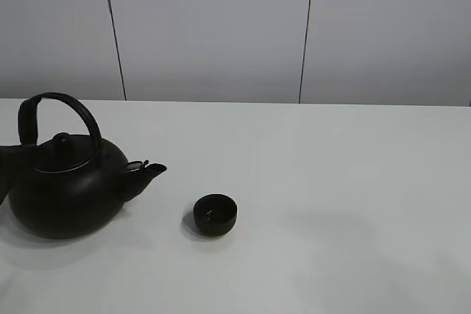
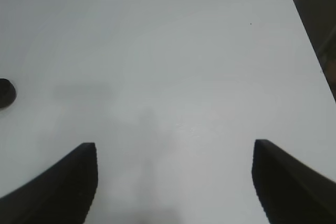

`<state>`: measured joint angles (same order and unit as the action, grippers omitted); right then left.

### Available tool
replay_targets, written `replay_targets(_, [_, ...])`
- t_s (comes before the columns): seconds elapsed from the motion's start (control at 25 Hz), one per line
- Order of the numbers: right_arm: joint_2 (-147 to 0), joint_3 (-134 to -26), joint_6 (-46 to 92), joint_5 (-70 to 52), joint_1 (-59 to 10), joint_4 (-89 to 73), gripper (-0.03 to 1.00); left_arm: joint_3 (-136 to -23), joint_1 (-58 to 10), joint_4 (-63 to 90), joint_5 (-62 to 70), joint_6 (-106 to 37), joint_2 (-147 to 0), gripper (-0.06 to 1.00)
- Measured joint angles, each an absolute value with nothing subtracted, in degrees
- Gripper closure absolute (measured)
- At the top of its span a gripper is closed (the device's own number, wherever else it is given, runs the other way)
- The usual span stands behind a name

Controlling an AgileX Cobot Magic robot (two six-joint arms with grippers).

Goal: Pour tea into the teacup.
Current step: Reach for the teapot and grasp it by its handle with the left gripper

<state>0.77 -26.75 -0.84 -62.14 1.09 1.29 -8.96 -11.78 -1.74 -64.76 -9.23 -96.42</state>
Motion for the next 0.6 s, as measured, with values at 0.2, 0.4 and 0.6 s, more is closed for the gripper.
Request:
replay_targets(0.2, [0.8,-26.7,-0.8,-62.1,1.1,1.3,0.41,-12.5,-7.4,-5.5,-64.9,-6.0,-97.4,0.25])
replay_targets(0.4, [0.8,-26.7,-0.8,-62.1,1.1,1.3,0.41,-16.2,-5.6,-9.0,-64.8,-5.4,-97.4,0.25])
replay_targets(0.6, [0.8,-26.7,-0.8,-62.1,1.1,1.3,0.41,-18.9,-5.6,-9.6,-63.0,-5.2,-99.1,0.25])
